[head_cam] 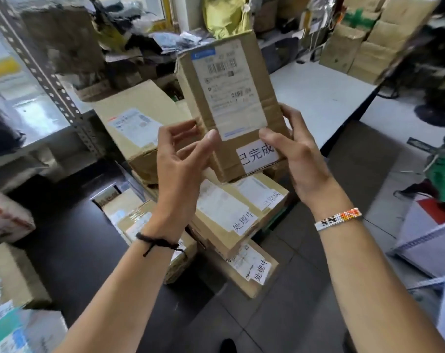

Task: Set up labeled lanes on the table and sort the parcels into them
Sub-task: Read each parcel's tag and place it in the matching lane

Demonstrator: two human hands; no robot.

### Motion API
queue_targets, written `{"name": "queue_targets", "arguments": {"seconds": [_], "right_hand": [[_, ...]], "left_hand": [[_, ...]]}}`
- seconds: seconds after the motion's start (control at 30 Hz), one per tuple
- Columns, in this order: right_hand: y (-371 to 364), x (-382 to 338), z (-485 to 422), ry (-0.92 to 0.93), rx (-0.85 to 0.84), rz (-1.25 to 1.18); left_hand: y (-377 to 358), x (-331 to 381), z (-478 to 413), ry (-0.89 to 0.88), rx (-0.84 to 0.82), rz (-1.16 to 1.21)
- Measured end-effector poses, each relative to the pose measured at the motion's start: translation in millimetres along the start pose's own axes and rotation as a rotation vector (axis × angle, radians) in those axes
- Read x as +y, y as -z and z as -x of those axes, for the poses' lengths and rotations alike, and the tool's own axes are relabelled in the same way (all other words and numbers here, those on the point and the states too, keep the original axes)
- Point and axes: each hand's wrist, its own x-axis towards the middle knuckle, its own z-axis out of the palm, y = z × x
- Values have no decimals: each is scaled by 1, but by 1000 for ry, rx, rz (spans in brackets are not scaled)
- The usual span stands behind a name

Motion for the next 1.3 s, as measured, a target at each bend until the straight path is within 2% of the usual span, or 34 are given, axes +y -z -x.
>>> {"name": "queue_targets", "arguments": {"seconds": [0.1, 0.23, 0.4, 0.47, 0.57, 0.67, 0.77, 0.87, 1.07, 1.3], "right_hand": [[16, 7, -4, -8, 17, 81], [30, 17, -13, 18, 21, 344], [32, 15, -24, 97, 52, 1001], [29, 13, -29, 79, 8, 1098], [31, 17, -39, -19, -39, 1124], [41, 20, -47, -148, -83, 1087], [51, 25, -51, -248, -178, 1125], [45, 37, -54, -300, -280, 1131], [21, 85, -82, -275, -309, 1161], [1, 124, -112, -216, -338, 1186]], "left_hand": [[-16, -16, -6, 40, 26, 9], [-32, -35, -13, 81, 41, 13], [-48, -53, -22, 103, 28, 3], [-53, -61, -22, 112, 27, -14], [-52, -71, -18, 150, -25, -81], [-39, -77, -13, 187, -175, -219], [-21, -93, -10, 93, -316, -598], [-9, -106, -10, 8, -342, -856], [-5, -112, -12, -41, -242, -861], [-2, -112, -13, -20, -268, -850]]}}
